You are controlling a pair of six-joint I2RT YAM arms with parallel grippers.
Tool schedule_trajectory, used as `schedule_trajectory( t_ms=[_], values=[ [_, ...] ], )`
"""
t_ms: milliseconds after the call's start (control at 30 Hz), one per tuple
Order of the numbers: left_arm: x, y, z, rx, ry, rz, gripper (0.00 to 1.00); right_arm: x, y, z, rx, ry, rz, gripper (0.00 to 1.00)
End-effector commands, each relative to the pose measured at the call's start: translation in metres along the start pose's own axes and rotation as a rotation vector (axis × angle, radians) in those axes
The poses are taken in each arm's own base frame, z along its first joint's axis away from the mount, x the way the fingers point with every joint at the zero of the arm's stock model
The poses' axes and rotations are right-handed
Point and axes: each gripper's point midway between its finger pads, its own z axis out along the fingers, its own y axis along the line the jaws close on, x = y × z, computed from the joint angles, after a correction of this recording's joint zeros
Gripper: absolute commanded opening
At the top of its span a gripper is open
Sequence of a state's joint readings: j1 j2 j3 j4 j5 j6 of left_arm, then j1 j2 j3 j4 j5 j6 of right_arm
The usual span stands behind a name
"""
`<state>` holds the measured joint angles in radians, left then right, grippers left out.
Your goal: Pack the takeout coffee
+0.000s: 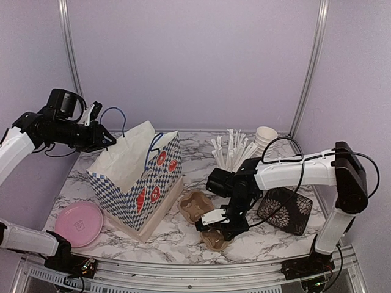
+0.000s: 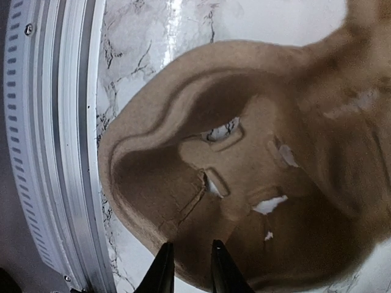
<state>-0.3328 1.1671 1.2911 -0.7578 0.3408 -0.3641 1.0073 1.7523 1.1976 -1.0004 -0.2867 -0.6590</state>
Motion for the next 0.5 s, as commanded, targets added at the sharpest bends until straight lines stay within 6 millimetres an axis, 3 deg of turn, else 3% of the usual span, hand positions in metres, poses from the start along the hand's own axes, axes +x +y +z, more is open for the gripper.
schedule_trajectory(
  t_ms=[0, 267, 467],
  values=[
    [-0.012, 0.001, -0.008, -0.035, -0.034, 0.039, 0.32, -0.001, -0.015, 0.012, 0.060, 0.024, -0.001, 0.20],
    [-0.015, 0.001, -0.010, -0.044, -0.034, 0.074, 0.37, 0.014, -0.065, -0.001, 0.223, 0.068, 0.099, 0.20],
    [-0.011, 0.004, -0.008, -0.050, -0.025, 0.088, 0.37, 0.016, -0.069, -0.012, 0.251, 0.065, 0.113, 0.22]
  ],
)
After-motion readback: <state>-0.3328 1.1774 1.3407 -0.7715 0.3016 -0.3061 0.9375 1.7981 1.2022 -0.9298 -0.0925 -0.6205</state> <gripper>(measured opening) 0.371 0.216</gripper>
